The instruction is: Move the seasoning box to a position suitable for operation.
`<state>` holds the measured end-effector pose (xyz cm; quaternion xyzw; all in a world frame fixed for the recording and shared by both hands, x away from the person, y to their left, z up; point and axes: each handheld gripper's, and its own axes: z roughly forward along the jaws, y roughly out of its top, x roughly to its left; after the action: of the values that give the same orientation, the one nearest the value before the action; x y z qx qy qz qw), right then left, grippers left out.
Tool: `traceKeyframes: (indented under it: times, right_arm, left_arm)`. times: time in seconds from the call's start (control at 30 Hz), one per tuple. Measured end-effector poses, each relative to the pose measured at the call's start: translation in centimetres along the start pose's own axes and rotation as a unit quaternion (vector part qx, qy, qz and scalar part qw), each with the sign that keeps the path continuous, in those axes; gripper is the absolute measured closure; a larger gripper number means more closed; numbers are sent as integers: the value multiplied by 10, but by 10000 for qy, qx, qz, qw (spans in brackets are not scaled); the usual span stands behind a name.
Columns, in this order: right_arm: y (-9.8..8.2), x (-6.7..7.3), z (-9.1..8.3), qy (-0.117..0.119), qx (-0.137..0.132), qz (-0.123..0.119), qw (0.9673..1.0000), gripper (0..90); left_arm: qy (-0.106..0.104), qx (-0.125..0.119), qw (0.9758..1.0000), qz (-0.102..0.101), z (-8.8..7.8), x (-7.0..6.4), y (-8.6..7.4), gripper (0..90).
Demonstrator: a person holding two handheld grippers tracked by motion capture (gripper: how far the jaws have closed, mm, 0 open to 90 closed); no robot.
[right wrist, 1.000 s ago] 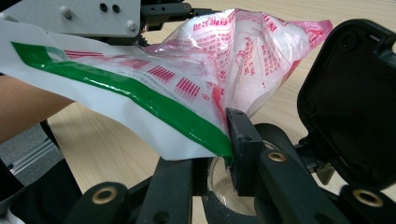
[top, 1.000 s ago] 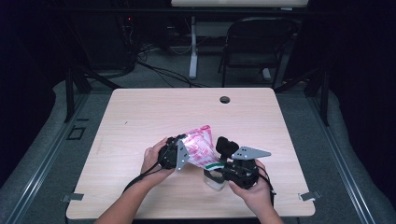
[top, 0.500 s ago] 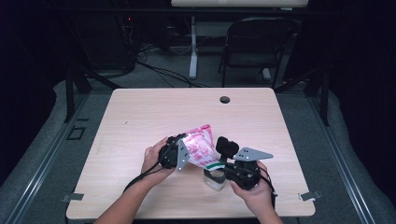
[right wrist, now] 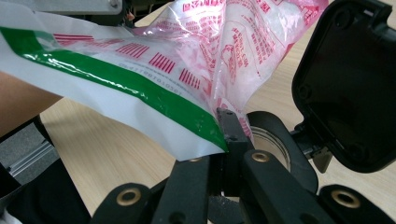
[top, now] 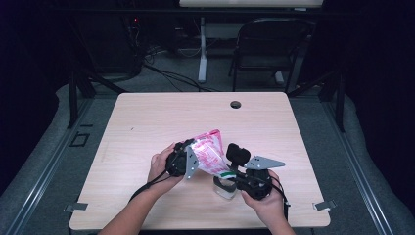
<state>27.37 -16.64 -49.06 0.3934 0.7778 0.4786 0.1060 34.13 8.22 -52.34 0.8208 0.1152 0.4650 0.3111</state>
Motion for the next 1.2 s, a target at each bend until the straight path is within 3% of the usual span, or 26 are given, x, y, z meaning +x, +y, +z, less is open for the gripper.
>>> traceKeyframes:
  times: [0.7, 0.97, 1.2]
  right_arm:
    - [-9, -2, 2, 11, 70, 78, 9999, 900]
    - [-12, -3, 2, -14, 48, 113, 9999, 900]
    - [-13, -4, 2, -44, 80, 89, 9999, 900]
  left_arm:
    - [285, -90, 9985, 454, -4, -4, 5, 643]
    - [393, -64, 9966, 714, -4, -6, 6, 643]
    - [463, -104, 9957, 794, -5, -9, 6, 645]
